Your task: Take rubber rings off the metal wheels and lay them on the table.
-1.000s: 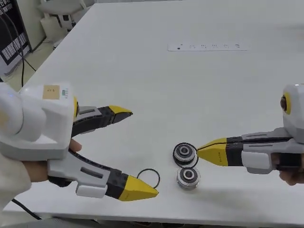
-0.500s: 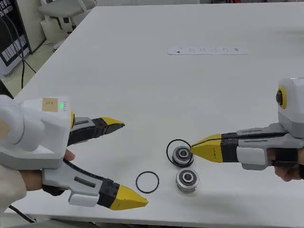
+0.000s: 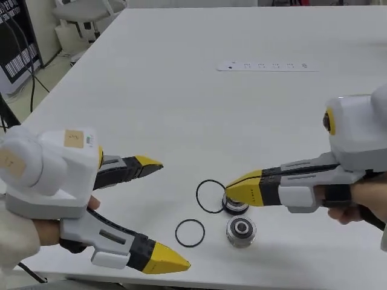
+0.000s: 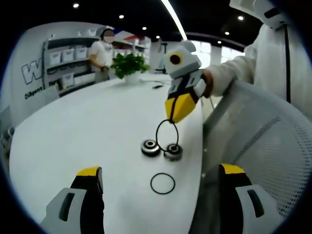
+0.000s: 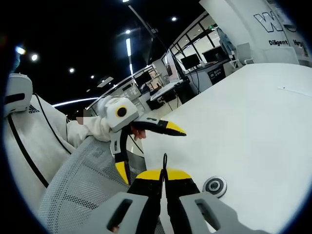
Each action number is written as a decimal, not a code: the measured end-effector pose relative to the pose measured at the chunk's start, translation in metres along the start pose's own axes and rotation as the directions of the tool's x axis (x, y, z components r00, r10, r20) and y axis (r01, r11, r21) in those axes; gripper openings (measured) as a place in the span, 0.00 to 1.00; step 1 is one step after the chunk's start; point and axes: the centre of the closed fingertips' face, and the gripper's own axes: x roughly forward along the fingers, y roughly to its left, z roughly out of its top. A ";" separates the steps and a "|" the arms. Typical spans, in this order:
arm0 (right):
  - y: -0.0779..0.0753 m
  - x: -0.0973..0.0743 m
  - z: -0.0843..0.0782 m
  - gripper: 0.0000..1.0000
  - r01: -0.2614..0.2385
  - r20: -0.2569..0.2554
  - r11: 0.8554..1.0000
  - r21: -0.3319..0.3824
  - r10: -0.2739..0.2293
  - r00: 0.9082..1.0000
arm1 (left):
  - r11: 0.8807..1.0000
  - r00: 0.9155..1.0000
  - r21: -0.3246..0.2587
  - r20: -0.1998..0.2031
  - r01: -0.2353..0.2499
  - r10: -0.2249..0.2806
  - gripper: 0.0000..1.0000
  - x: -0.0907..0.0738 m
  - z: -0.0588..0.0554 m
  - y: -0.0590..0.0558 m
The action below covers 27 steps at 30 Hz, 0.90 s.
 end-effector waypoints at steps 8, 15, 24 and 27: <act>-0.003 0.014 -0.009 0.00 0.004 -0.075 1.000 0.009 -0.003 0.997 | 1.000 1.000 -0.011 0.003 0.000 0.000 1.00 0.000 0.000 0.000; -0.007 0.025 -0.024 0.00 0.010 -0.149 1.000 -0.023 -0.013 0.989 | 1.000 1.000 -0.014 0.001 0.006 -0.005 1.00 0.001 -0.001 0.000; -0.017 0.035 -0.043 0.00 0.029 -0.220 0.999 -0.035 -0.036 0.975 | 1.000 1.000 -0.019 -0.004 0.015 -0.016 1.00 0.002 -0.002 -0.002; -0.022 0.036 -0.049 0.00 0.046 -0.223 0.998 -0.030 -0.052 0.973 | 1.000 1.000 -0.020 -0.005 0.015 -0.015 1.00 0.002 -0.003 -0.002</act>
